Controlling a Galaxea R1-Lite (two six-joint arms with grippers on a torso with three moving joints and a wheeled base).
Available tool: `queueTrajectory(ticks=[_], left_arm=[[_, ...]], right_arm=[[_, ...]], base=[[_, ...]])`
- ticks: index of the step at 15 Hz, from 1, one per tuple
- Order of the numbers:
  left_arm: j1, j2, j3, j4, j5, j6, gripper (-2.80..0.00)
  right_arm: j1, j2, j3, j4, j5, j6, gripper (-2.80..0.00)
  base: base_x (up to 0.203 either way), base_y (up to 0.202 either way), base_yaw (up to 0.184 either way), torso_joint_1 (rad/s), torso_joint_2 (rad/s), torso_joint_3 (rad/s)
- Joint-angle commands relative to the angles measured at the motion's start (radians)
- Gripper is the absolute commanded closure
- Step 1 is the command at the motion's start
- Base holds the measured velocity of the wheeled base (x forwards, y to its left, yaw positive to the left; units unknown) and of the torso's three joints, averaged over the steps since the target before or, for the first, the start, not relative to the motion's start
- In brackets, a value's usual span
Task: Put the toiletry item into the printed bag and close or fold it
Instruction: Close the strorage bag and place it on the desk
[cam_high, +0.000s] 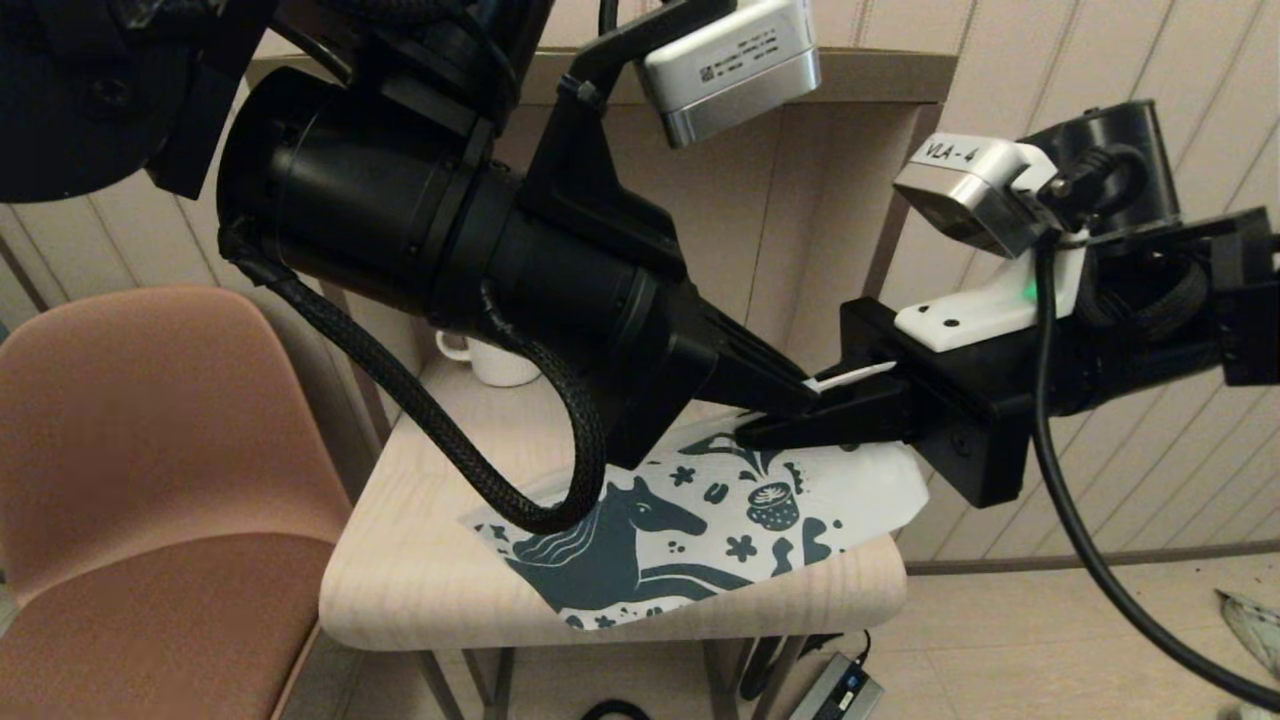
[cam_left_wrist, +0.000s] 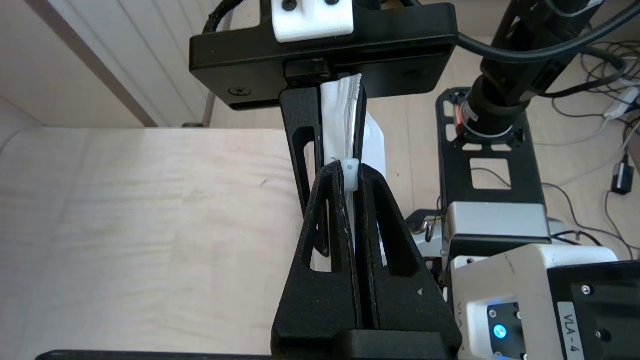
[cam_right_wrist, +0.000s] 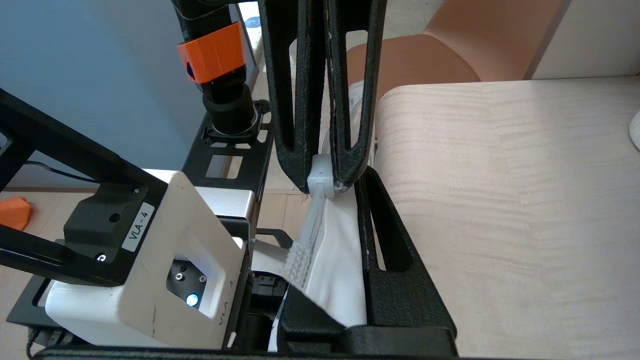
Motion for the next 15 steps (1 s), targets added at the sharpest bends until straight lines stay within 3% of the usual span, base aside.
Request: queueTrajectory(ticks=[1,7,15], left_arm=[[0.005,-0.004,0.001,0.027,0.011,0.005,0.0],[0.038,-0.028,0.004,0.094,0.014,0.034,0.0],[0.053,-0.034,0.018,0.093,0.011,0.034,0.0]], right_arm=[[-0.001,-0.007,0.005,0.0,0.007,-0.005,0.0],[-0.022,-0.027,0.008,-0.001,0.007,-0.018,0.0],[-0.022,-0.051,0.02,-0.005,0.008,-0.018,0.0]], base=[[0.0,0.0,0.0,0.0,0.0,0.0],[0.0,0.0,0.0,0.0,0.0,0.0],[0.0,0.0,0.0,0.0,0.0,0.0]])
